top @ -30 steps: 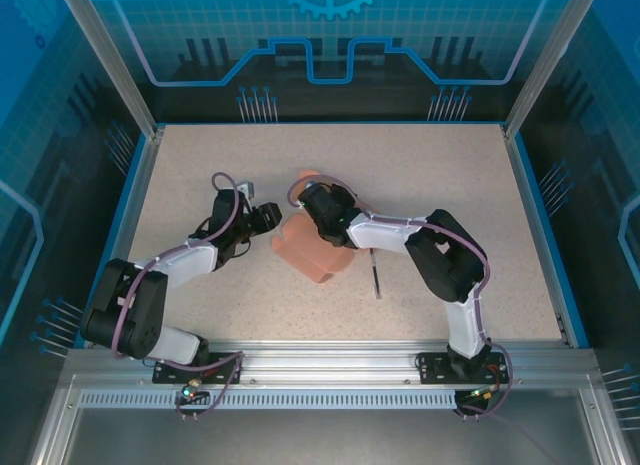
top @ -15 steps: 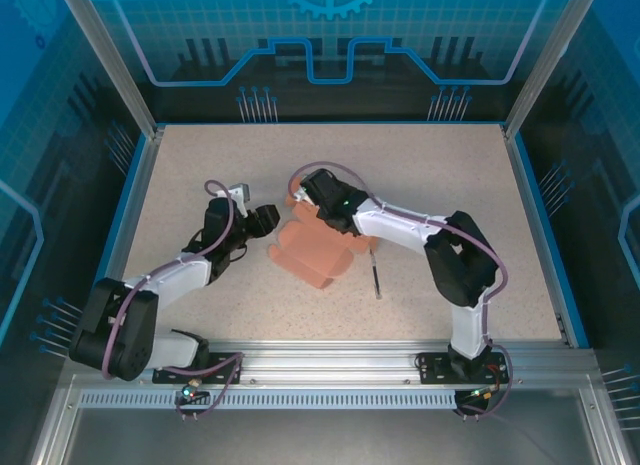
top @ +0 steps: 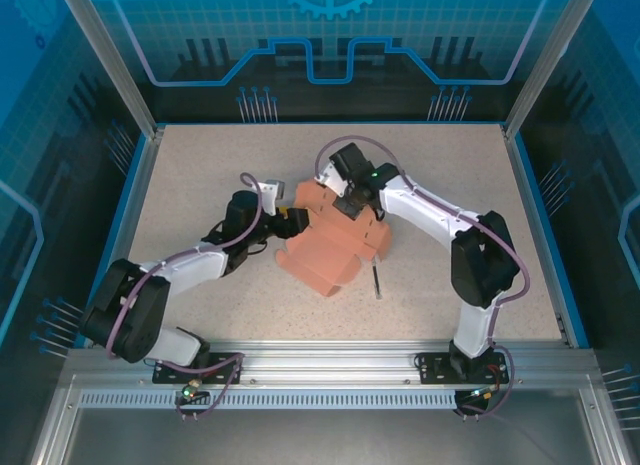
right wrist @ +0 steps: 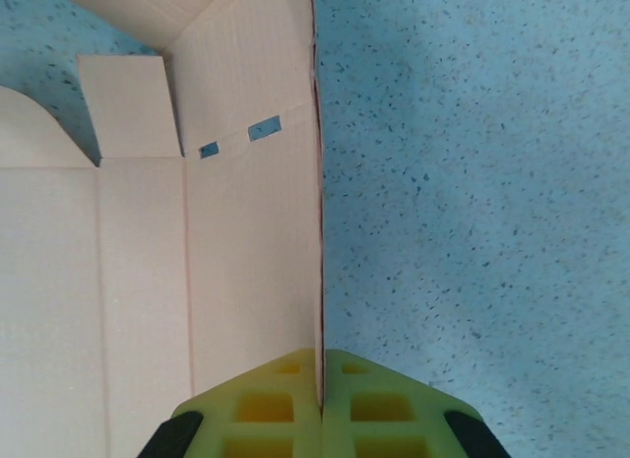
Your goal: Fold the paper box
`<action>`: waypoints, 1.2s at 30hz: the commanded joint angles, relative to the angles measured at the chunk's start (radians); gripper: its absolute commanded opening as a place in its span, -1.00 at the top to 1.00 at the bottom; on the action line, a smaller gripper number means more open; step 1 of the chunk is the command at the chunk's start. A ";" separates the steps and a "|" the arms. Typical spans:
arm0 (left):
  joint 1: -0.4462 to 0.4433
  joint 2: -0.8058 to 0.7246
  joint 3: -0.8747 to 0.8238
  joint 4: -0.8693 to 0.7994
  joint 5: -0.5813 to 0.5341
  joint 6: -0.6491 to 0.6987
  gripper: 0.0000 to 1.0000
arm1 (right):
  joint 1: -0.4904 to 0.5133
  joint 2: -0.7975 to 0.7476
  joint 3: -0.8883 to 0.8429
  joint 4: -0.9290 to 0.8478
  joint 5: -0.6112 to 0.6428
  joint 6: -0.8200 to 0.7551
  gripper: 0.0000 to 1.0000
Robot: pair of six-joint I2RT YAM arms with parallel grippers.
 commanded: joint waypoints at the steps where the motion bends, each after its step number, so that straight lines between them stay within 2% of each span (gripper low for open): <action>1: -0.017 0.051 0.057 -0.051 -0.003 0.100 -0.40 | -0.039 -0.065 0.052 -0.097 -0.160 0.052 1.00; 8: -0.033 0.121 0.131 -0.113 -0.018 0.175 -0.38 | -0.116 -0.110 0.067 -0.131 -0.318 0.095 1.00; 16: -0.048 0.126 0.158 -0.146 -0.070 0.216 -0.39 | -0.159 -0.131 0.081 -0.162 -0.409 0.109 1.00; 22: -0.048 0.139 0.183 -0.159 -0.104 0.254 -0.42 | -0.165 -0.127 0.086 -0.164 -0.436 0.113 1.00; 27: -0.047 0.153 0.205 -0.173 -0.201 0.255 -0.44 | -0.165 -0.117 0.089 -0.164 -0.447 0.116 1.00; 32: -0.046 0.190 0.229 -0.186 -0.200 0.254 -0.44 | -0.165 -0.112 0.089 -0.160 -0.454 0.116 1.00; 36: -0.045 0.227 0.249 -0.199 -0.151 0.240 -0.42 | -0.165 -0.107 0.086 -0.155 -0.458 0.120 1.00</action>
